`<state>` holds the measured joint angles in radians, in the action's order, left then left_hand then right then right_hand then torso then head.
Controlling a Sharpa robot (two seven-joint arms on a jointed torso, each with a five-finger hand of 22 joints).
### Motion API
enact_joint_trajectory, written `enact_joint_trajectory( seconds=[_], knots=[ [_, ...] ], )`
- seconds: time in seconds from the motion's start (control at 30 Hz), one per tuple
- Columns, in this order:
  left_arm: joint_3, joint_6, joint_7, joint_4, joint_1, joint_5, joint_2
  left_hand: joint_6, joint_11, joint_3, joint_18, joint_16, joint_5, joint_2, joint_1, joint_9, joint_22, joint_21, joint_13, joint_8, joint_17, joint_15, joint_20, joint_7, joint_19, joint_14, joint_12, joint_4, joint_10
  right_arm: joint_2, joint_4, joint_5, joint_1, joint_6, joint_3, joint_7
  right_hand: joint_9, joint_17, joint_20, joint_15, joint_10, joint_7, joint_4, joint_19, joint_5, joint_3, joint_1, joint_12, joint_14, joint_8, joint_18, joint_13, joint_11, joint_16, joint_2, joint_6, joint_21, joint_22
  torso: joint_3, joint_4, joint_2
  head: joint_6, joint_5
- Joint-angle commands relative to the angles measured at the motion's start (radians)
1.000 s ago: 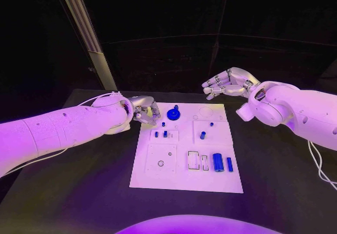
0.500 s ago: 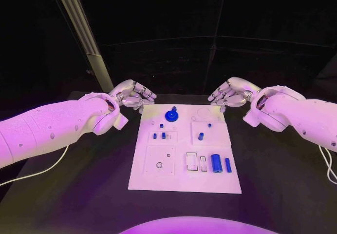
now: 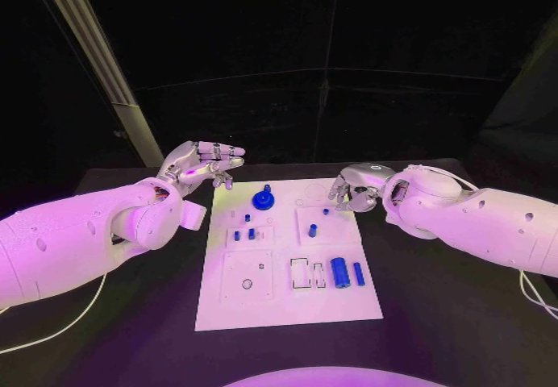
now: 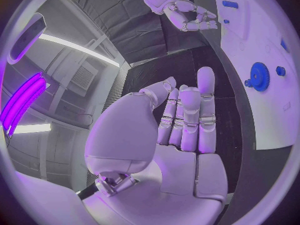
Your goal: Assemble the parts on the task board
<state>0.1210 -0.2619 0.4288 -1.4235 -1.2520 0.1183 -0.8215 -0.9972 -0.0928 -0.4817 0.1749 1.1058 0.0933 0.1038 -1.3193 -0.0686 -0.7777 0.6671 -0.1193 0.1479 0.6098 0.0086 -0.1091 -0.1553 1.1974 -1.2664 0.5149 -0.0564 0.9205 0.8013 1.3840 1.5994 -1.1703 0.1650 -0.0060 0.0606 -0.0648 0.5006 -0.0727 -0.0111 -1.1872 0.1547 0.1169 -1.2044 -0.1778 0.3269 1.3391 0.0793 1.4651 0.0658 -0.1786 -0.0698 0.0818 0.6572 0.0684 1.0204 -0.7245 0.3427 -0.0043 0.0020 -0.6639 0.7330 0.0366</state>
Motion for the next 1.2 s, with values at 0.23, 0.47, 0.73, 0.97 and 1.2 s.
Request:
enact_joint_trajectory(
  seconds=[0.23, 0.47, 0.73, 0.97, 1.2],
  knots=[
    [0.000, 0.025, 0.054, -0.006, 0.001, -0.066, -0.008, 0.000, -0.001, 0.007, 0.008, -0.012, 0.002, 0.002, 0.016, 0.001, 0.005, -0.011, 0.004, 0.003, -0.017, 0.002, -0.002, -0.002, -0.012, 0.014, 0.007, 0.009, 0.005, -0.017, 0.002, 0.156, 0.018, 0.006, 0.001, 0.034, -0.002, 0.354, -0.020, 0.020, 0.068, 0.014, 0.004, 0.034, 0.014, 0.062, -0.021, -0.008, 0.041, 0.001, -0.004, 0.006, 0.019, 0.372, 0.021, -0.027, -0.089, 0.062, 0.0006, 0.0035, -0.003, -0.004, 0.004],
    [0.000, 0.029, 0.051, -0.004, 0.002, -0.066, -0.009, 0.001, -0.002, 0.008, 0.008, -0.016, 0.002, 0.002, 0.017, 0.001, 0.006, -0.013, 0.005, 0.003, -0.024, 0.002, -0.002, -0.002, -0.013, 0.017, 0.007, 0.009, 0.004, -0.029, 0.002, 0.148, 0.027, -0.004, 0.001, 0.014, -0.003, 0.433, -0.022, 0.020, 0.058, 0.016, 0.010, 0.045, 0.015, 0.093, -0.015, -0.004, 0.040, 0.002, -0.005, 0.007, 0.020, 0.454, 0.019, -0.018, -0.124, 0.085, -0.0010, 0.0011, -0.003, 0.002, -0.005],
    [0.000, 0.033, 0.047, 0.001, 0.003, -0.067, -0.006, 0.001, -0.002, 0.009, 0.008, -0.022, 0.002, 0.002, 0.016, 0.001, 0.008, -0.016, 0.005, 0.003, -0.034, 0.002, -0.002, -0.002, -0.014, 0.022, 0.007, 0.009, 0.003, -0.038, -0.001, 0.138, 0.030, -0.010, 0.001, 0.003, -0.003, 0.476, -0.025, 0.020, 0.052, 0.019, 0.010, 0.054, 0.018, 0.114, -0.018, -0.004, 0.037, 0.002, -0.005, 0.007, 0.021, 0.500, 0.019, -0.012, -0.151, 0.103, -0.0006, 0.0006, -0.003, 0.010, -0.006],
    [0.000, 0.036, 0.042, 0.002, 0.003, -0.067, -0.005, 0.002, -0.002, 0.010, 0.008, -0.025, 0.002, 0.002, 0.016, 0.001, 0.009, -0.017, 0.006, 0.003, -0.040, 0.003, -0.003, -0.002, -0.015, 0.025, 0.007, 0.009, 0.003, -0.050, -0.011, 0.131, 0.031, -0.017, 0.001, 0.000, -0.003, 0.493, -0.027, 0.021, 0.050, 0.020, 0.009, 0.060, 0.020, 0.126, -0.019, -0.005, 0.036, 0.002, -0.005, 0.007, 0.022, 0.519, 0.016, -0.010, -0.163, 0.112, -0.0011, 0.0020, -0.002, 0.015, -0.009],
    [0.000, 0.042, 0.036, 0.002, 0.003, -0.067, -0.004, 0.002, -0.002, 0.011, 0.008, -0.027, 0.002, 0.002, 0.016, 0.001, 0.010, -0.018, 0.006, 0.003, -0.044, 0.003, -0.003, -0.003, -0.016, 0.027, 0.008, 0.009, 0.003, -0.060, -0.022, 0.124, 0.033, -0.031, 0.001, -0.003, -0.004, 0.510, -0.028, 0.021, 0.044, 0.021, 0.009, 0.065, 0.022, 0.139, -0.018, -0.004, 0.035, 0.003, -0.005, 0.006, 0.021, 0.537, 0.013, -0.004, -0.176, 0.120, -0.0013, 0.0016, -0.001, 0.017, -0.010]
  ],
)
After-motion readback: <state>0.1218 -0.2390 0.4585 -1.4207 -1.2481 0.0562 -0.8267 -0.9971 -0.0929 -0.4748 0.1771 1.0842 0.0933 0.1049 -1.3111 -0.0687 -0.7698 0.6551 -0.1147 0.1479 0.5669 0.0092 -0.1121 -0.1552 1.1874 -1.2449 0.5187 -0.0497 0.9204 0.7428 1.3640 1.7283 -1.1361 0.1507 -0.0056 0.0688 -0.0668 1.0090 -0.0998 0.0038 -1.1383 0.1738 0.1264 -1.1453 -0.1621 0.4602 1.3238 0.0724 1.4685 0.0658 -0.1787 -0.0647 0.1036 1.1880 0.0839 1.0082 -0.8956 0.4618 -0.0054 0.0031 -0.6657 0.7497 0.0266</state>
